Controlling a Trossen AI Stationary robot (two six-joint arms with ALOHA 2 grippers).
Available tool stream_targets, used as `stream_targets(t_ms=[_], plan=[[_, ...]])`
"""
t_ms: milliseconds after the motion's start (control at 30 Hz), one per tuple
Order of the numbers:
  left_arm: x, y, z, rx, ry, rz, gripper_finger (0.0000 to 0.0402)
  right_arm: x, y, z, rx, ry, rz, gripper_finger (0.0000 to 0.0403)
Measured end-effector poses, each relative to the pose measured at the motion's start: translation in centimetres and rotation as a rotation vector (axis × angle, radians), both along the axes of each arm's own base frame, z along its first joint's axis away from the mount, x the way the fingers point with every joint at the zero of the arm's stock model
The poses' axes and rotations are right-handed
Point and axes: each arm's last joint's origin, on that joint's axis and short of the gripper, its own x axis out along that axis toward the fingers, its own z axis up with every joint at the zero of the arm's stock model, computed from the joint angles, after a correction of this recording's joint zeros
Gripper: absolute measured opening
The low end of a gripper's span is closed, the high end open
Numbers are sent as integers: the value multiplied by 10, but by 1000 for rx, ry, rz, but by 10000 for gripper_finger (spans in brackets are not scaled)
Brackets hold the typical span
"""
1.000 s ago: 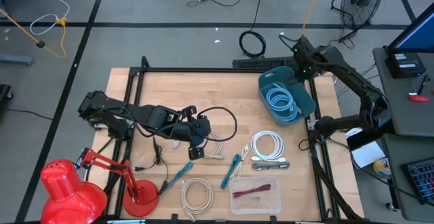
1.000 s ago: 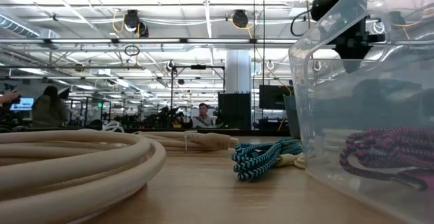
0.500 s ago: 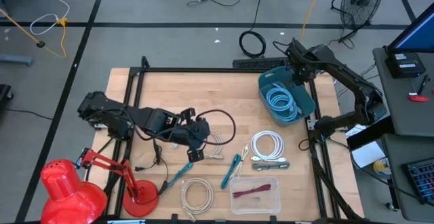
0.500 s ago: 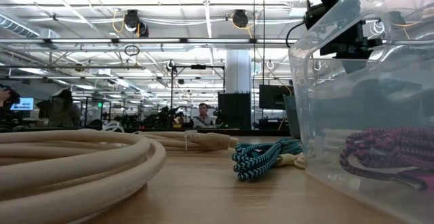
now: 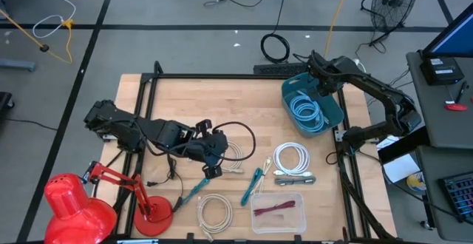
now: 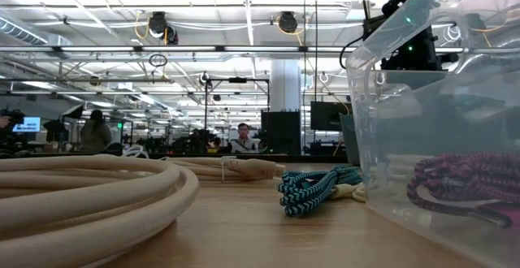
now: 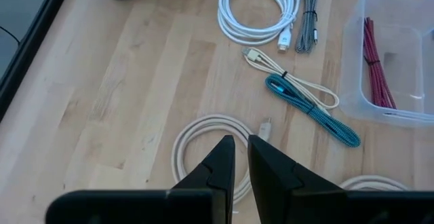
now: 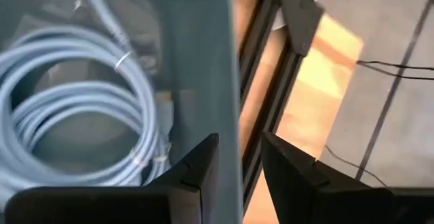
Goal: Pick & Place USB Port
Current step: Adjust the blue bin
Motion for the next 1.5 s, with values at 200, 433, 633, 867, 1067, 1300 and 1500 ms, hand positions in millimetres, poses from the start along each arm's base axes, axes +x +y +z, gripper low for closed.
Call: stream_targets(t_ms=[200, 433, 633, 867, 1067, 1300, 1500], plan=[[0, 0, 0, -1, -1, 0, 46, 1, -2, 0, -10, -41, -22, 103], [0, 0, 0, 4, -1, -7, 46, 0, -4, -1, 4, -66, -20, 100], [0, 0, 0, 6, 0, -9, 46, 2, -6, -5, 30, -46, -21, 98], [0, 0, 0, 8, 7, -9, 46, 3, -8, -12, 70, -15, -30, 96], [-1, 0, 0, 10, 11, -10, 46, 4, -8, -13, 78, -16, -39, 82], [-1, 0, 0, 14, 12, -14, 46, 4, -8, -13, 89, -24, -35, 43], [-1, 0, 0, 14, 12, -14, 46, 3, -7, -22, 89, -15, -34, 15]])
